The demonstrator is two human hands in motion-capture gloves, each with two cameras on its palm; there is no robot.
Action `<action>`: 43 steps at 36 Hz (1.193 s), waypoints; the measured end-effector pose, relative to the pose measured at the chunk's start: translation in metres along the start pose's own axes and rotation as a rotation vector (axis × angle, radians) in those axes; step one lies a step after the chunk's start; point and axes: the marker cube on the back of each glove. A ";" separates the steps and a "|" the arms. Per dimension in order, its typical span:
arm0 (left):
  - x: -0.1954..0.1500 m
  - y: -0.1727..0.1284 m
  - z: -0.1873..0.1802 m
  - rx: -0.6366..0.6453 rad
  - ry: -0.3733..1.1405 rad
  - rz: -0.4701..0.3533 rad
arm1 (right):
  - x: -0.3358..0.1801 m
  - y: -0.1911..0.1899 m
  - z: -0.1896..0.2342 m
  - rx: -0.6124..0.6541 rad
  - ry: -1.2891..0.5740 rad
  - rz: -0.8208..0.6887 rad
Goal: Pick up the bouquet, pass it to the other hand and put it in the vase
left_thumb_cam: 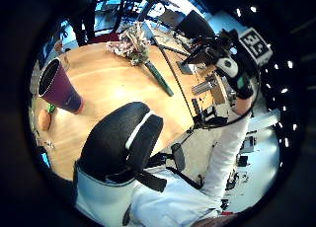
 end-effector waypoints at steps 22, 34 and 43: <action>0.008 0.020 0.004 -0.025 0.038 0.028 | 0.047 -0.015 0.125 -0.243 -0.205 0.432; 0.001 0.025 0.010 -0.061 0.054 0.019 | 0.045 -0.023 0.212 -0.296 -0.185 0.451; -0.006 0.015 0.020 -0.085 0.072 0.004 | 0.028 -0.013 0.240 -0.364 -0.204 0.274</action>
